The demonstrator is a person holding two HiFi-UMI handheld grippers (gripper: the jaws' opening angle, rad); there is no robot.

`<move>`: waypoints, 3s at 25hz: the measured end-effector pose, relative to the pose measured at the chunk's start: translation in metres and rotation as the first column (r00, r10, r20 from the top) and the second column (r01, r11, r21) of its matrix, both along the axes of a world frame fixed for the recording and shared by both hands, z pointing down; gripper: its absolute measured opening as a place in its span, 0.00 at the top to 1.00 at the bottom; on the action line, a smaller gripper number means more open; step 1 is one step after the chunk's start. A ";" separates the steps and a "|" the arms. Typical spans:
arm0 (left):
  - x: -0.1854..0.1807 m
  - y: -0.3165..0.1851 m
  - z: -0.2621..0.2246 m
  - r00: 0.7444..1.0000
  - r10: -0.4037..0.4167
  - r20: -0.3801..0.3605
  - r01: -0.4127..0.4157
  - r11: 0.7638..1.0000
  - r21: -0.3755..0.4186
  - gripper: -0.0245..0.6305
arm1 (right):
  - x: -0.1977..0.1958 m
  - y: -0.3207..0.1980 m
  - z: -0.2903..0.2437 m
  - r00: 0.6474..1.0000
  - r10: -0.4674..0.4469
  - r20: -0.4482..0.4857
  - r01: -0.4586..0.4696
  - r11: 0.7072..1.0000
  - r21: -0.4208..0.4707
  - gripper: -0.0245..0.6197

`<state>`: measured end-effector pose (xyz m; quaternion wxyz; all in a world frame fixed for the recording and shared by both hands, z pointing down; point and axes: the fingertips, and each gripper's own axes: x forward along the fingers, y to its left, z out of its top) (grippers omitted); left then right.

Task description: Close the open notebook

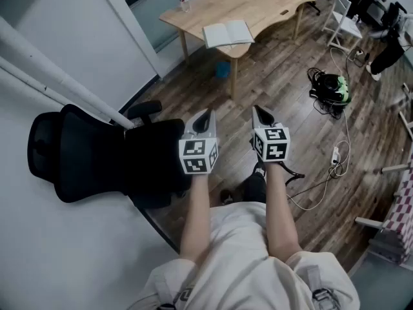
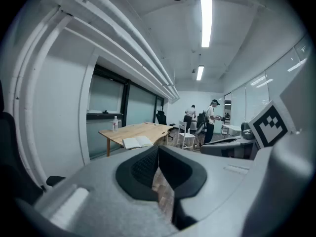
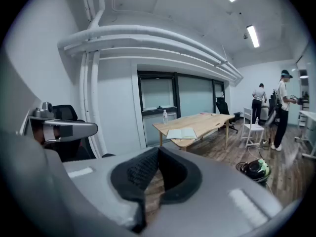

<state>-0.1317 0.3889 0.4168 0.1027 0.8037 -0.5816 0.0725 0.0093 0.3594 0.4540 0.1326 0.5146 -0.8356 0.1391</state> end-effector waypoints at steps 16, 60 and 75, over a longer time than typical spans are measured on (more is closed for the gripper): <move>0.027 -0.011 0.010 1.000 0.026 0.017 -0.025 0.999 -0.020 0.95 | -0.009 0.011 -0.028 0.972 -0.231 -0.034 0.234 0.959 0.163 0.96; 0.123 -0.130 0.050 0.977 -0.215 -0.013 0.213 0.974 -0.078 0.95 | 0.102 -0.156 0.024 0.901 -0.401 0.169 0.408 0.913 -0.013 0.97; 0.105 -0.192 0.056 0.973 -0.211 -0.095 0.207 0.977 -0.049 0.95 | 0.109 -0.230 0.042 0.928 -0.313 0.203 0.338 0.935 -0.104 0.96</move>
